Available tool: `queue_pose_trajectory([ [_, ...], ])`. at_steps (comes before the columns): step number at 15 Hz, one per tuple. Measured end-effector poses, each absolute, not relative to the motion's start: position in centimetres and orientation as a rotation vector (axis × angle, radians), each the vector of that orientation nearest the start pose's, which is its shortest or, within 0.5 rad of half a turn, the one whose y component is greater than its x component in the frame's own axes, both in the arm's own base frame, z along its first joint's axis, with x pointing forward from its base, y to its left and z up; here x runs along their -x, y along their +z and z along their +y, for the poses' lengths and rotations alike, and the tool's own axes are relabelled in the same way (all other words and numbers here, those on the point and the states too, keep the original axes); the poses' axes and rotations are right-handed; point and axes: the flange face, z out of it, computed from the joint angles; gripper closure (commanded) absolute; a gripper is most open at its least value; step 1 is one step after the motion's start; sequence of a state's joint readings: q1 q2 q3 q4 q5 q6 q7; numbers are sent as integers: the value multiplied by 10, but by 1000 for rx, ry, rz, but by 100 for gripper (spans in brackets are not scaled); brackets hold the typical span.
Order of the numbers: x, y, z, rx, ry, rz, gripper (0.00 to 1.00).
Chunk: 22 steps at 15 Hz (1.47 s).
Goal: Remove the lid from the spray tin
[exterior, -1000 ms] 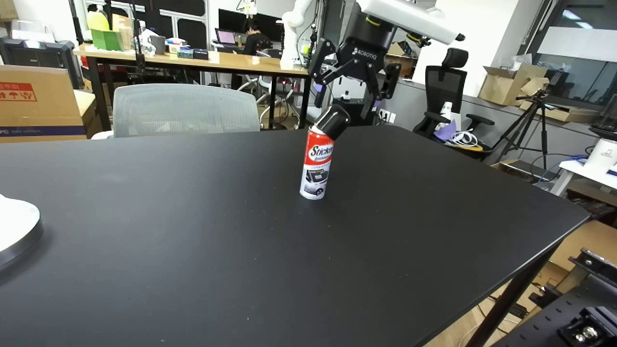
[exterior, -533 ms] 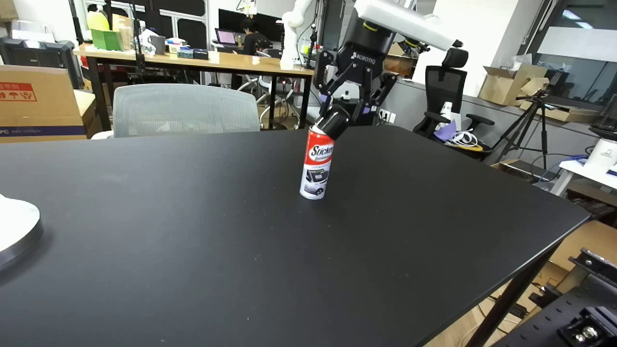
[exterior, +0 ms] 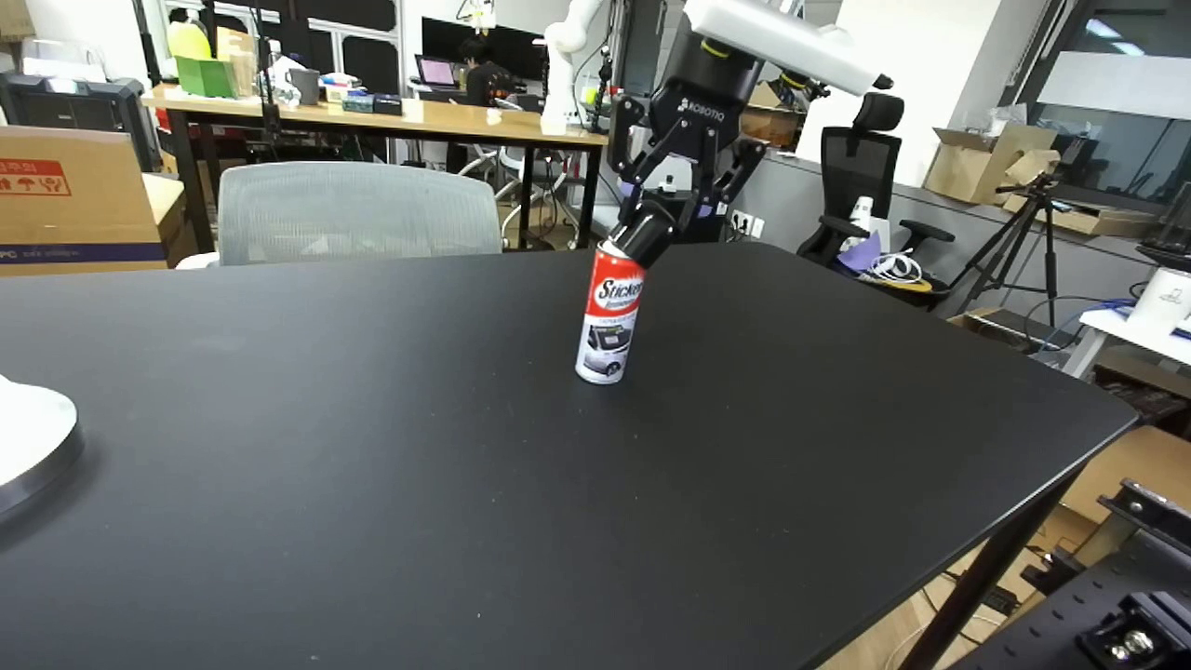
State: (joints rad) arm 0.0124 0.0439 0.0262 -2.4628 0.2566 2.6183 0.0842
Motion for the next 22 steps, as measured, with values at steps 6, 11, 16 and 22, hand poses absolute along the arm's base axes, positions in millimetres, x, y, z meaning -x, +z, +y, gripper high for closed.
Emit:
queue_pose_trajectory([
  [6,-487,296,21,3022,-151,297,66],
  [11,-486,319,27,3128,-221,214,66],
  [16,-480,351,36,3148,-258,176,66],
  [22,-468,367,21,3167,-187,233,66],
])
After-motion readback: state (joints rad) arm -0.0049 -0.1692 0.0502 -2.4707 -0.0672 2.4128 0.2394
